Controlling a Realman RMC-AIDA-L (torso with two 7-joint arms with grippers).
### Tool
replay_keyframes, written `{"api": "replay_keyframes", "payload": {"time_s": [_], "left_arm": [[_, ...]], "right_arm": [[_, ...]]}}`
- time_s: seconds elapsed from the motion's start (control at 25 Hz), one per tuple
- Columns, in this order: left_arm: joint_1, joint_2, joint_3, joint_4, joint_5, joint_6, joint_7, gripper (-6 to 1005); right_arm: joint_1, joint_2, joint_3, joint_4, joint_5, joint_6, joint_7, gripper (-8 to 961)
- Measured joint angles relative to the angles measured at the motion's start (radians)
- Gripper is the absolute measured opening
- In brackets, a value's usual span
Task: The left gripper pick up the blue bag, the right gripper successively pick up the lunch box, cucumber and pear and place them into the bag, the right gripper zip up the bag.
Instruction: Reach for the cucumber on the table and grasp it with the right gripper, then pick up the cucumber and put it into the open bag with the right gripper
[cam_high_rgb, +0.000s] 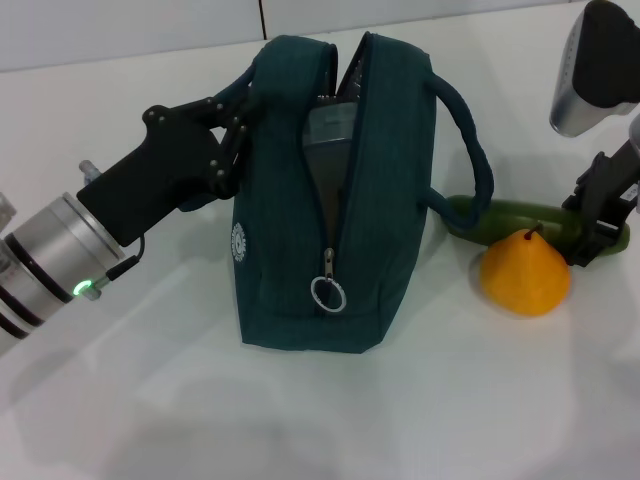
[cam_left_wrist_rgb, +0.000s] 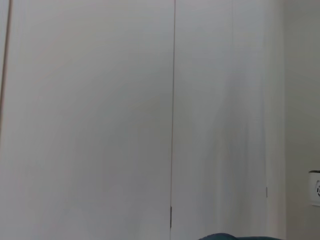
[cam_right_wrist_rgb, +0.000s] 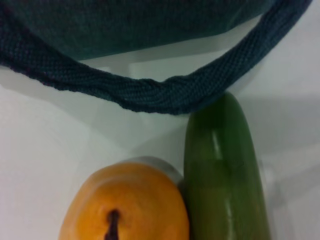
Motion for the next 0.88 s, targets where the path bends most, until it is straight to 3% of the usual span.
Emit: {"api": "replay_keyframes", "payload": {"time_s": [0.52, 0.88], "left_arm": [[0.005, -0.001, 0.002, 0.0, 0.0, -0.001, 0.0, 45], [0.025, -0.002, 0.0, 0.006, 0.0, 0.001, 0.011, 45]], "right_arm": [[-0.017, 0.001, 0.019, -0.013, 0.008, 0.016, 0.0, 627], [-0.145, -0.002, 0.046, -0.138, 0.123, 0.096, -0.009, 628]]}}
